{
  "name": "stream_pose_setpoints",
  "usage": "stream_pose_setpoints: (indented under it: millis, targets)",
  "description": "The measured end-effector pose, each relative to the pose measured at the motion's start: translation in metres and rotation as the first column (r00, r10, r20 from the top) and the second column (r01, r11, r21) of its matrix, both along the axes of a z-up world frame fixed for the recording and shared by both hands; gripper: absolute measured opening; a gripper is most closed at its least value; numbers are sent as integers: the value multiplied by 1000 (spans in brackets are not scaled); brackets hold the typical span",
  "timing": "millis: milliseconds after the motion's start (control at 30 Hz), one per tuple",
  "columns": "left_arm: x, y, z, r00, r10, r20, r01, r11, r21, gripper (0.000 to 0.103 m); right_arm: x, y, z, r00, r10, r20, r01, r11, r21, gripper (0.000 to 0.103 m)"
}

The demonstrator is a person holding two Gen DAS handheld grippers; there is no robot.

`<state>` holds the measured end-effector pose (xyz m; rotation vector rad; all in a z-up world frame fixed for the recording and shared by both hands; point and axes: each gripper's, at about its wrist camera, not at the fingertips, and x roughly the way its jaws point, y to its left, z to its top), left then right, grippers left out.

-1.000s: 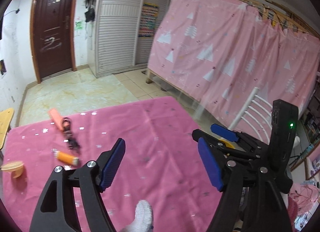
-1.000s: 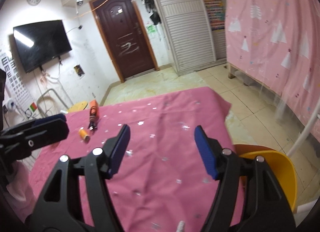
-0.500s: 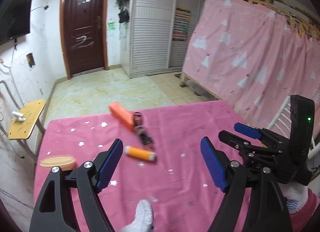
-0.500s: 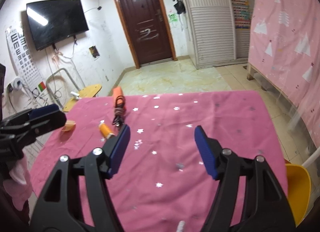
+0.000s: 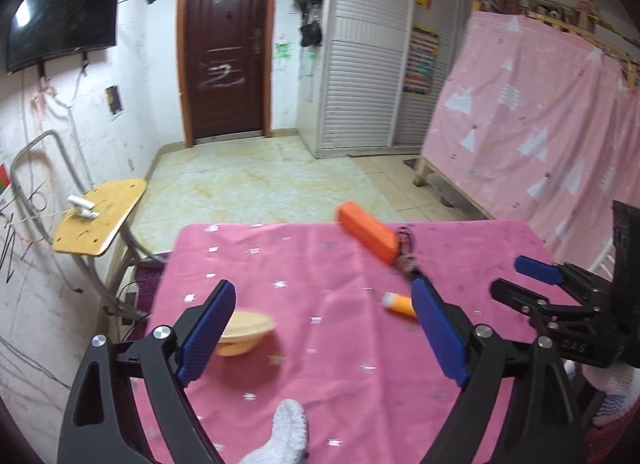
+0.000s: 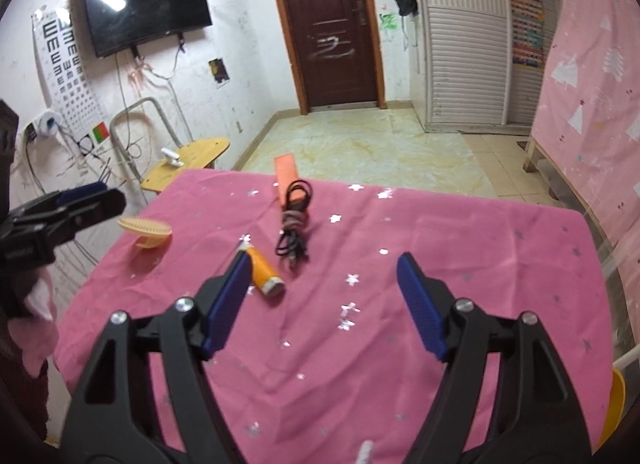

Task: Collect trash
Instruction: 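Move both open grippers back over the table toward the beige hairbrush, then grasp the beige hairbrush with the left gripper while the right grasps the black cable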

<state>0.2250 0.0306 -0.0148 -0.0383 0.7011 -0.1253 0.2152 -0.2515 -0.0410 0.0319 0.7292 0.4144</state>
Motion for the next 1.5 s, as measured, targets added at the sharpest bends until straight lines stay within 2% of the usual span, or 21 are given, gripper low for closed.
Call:
stream_pose_setpoints:
  millis: [133,433,500,700,833,933,1067,1167,1433,1467,1500]
  targets:
    - [10,27,-9,998,52,-25,-52,999,-4,83,9,12,-5,999,29,-19,-29,1000,1,72]
    - [29,61,-32,993,82,-84,-84,996,-12,89,30,37,-11,996,76,-42,-78,996,-35,73]
    - [33,62,-37,992,80,-99,-82,997,-9,89,34,41,-12,996,83,-44,-85,995,-44,76]
    - [45,58,-54,987,72,-143,-70,997,17,89,46,50,-18,993,99,-59,-102,993,-57,77]
    - [55,51,-65,982,81,-171,-71,995,63,89,51,53,-20,992,111,-64,-115,991,-61,77]
    - [57,47,-68,983,67,-173,-55,996,72,85,55,58,-22,991,119,-68,-124,990,-66,78]
    - [59,45,-71,982,54,-180,-42,997,68,70,61,66,-24,989,132,-73,-137,988,-76,78]
    - [59,45,-72,984,51,-173,-39,997,69,70,67,73,-26,988,134,-73,-140,986,-91,81]
    - [55,40,-71,987,39,-159,-29,997,66,69,82,81,-33,989,111,-102,-122,986,-116,82]
    - [55,40,-71,987,41,-158,-31,997,65,69,83,81,-33,989,104,-106,-117,986,-121,80]
    - [54,40,-71,987,43,-156,-33,997,66,69,85,82,-34,989,100,-113,-114,986,-124,73]
